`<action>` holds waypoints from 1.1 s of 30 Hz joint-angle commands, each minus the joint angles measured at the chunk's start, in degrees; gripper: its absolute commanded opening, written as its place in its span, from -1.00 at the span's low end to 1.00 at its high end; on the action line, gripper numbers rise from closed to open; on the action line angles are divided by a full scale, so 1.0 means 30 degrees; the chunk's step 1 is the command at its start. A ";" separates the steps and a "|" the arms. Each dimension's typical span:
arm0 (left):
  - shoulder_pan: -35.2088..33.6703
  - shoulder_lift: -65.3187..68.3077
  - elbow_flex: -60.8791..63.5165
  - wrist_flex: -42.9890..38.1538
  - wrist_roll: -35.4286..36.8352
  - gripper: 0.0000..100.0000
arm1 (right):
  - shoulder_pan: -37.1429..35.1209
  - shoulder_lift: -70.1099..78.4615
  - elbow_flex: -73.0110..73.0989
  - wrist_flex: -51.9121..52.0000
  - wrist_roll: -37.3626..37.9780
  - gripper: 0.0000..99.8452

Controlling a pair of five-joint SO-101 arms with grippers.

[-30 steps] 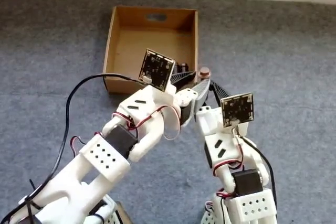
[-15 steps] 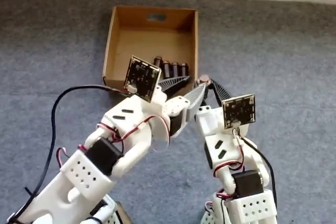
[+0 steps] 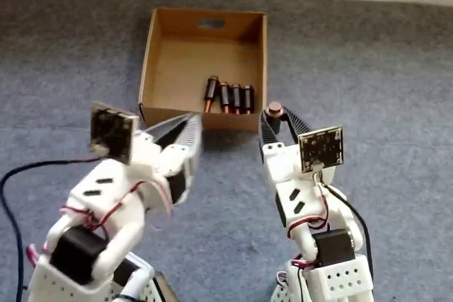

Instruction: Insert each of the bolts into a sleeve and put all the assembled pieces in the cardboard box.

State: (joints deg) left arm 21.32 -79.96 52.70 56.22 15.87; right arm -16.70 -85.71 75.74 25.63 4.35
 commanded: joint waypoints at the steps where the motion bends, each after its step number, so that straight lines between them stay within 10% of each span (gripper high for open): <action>1: -0.3150 -0.1480 0.3062 0.1670 0.0000 -0.95 | -0.0073 -0.0073 -0.2974 0.0894 -0.1172 -0.99; 13: -0.6725 -0.7399 1.4549 -0.2139 0.0000 -0.95 | -0.1216 0.8835 -1.3084 0.2711 -0.2784 -0.99; 33: -0.6637 -0.6696 1.4872 -0.1319 0.0000 -0.95 | -0.4117 3.2806 -2.5363 -0.1451 -0.5333 -0.99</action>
State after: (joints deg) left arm 1.63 -100.44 96.22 51.91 15.87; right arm -27.87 6.95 9.10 22.73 -10.95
